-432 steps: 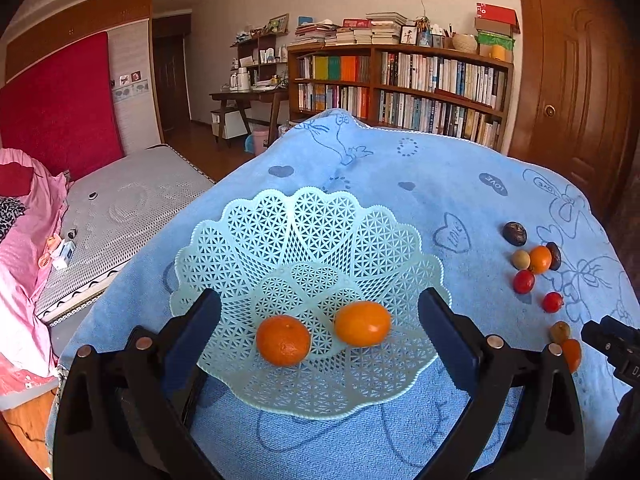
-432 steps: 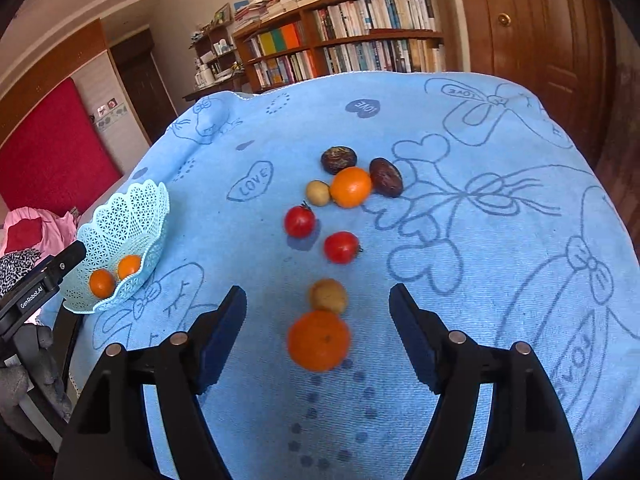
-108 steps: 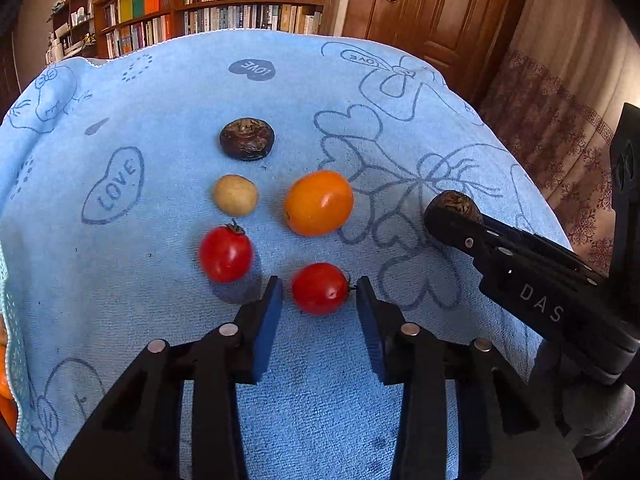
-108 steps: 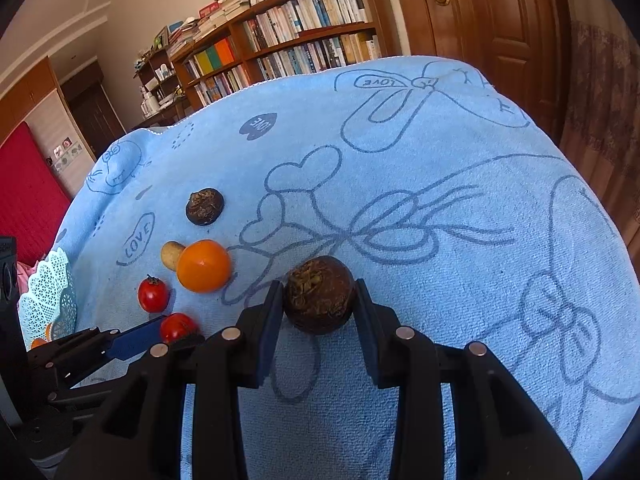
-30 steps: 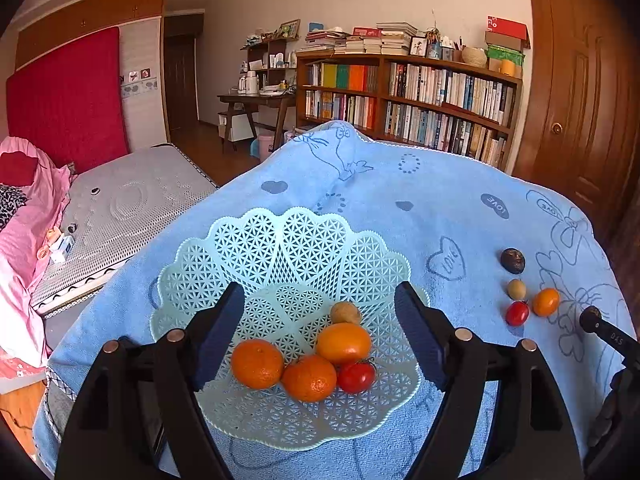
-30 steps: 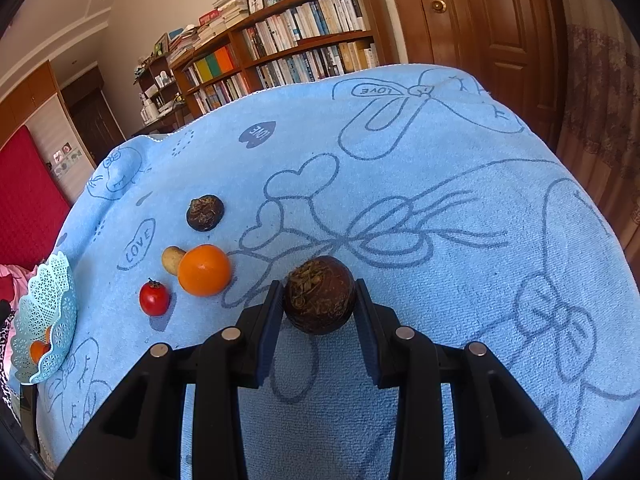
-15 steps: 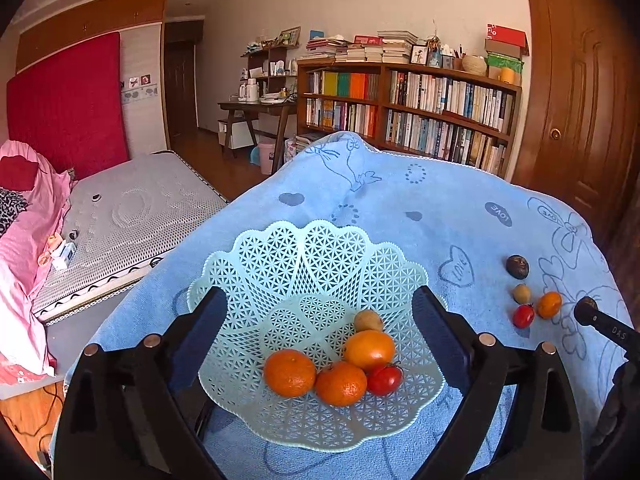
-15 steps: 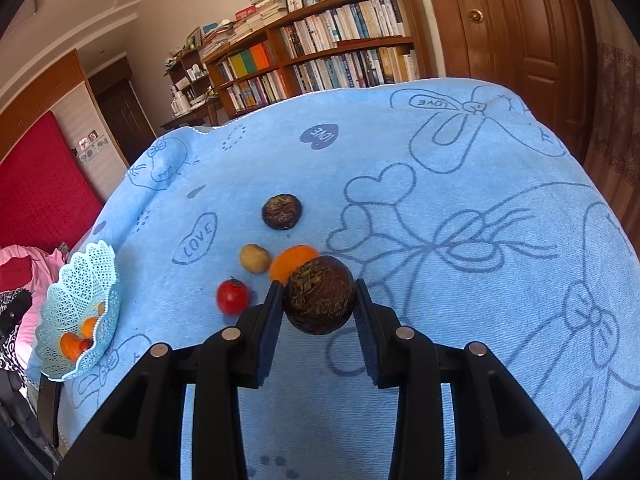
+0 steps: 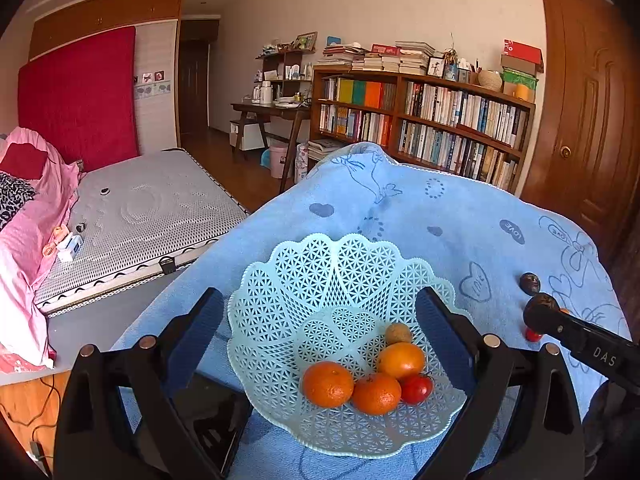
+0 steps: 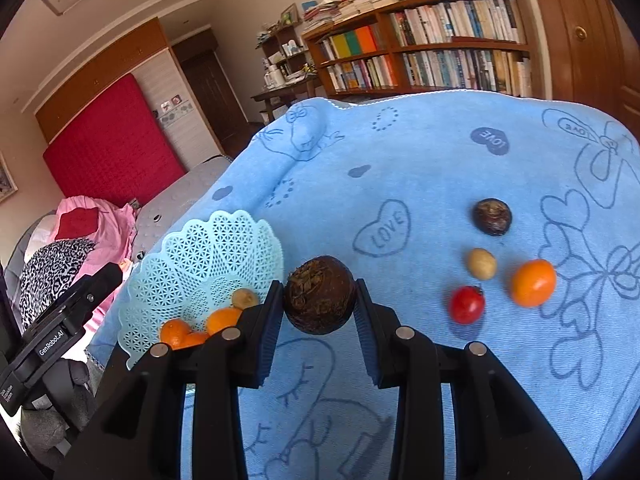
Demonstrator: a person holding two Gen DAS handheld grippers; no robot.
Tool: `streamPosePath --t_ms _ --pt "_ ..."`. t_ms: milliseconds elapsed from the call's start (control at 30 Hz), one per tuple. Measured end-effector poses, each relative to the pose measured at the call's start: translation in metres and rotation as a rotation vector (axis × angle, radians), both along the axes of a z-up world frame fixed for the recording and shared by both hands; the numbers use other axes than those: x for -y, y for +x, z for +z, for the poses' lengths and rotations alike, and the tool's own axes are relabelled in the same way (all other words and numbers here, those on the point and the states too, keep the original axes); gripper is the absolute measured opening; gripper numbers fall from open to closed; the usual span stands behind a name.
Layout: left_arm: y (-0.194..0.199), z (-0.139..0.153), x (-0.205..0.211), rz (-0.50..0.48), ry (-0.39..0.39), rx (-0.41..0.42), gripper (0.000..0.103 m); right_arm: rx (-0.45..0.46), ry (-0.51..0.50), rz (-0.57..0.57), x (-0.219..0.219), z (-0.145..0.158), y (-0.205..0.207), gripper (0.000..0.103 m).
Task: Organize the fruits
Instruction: 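Carry the dark brown fruit into the mint basket and open the right tool, then grasp the loose orange with the right tool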
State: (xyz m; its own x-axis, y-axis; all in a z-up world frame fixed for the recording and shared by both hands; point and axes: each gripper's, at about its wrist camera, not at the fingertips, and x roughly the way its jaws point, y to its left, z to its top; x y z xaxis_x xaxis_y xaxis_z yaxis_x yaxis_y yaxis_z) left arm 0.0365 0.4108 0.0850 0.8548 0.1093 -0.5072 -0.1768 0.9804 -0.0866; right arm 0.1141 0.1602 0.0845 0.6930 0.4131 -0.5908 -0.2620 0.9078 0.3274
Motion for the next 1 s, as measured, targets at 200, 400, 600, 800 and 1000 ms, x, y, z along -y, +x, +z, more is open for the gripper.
streamPosePath --t_ms 200,400,600,800,1000 --pt "-0.002 0.001 -0.004 -0.001 -0.016 0.003 0.098 -0.008 -0.009 0.063 -0.035 0.0 0.006 0.036" --pt "-0.002 -0.001 -0.002 -0.017 -0.021 -0.006 0.098 -0.023 0.009 0.089 -0.048 0.001 0.014 0.036" --pt "-0.002 -0.003 -0.003 -0.015 -0.029 -0.011 0.099 -0.028 0.022 0.057 -0.037 -0.001 0.015 0.036" --pt "0.0 -0.005 -0.004 -0.01 -0.032 -0.014 0.099 -0.046 0.025 0.012 -0.021 -0.009 0.018 0.036" --pt "0.0 -0.006 -0.005 -0.012 -0.033 -0.016 0.099 -0.064 0.018 -0.02 -0.009 -0.016 0.019 0.039"
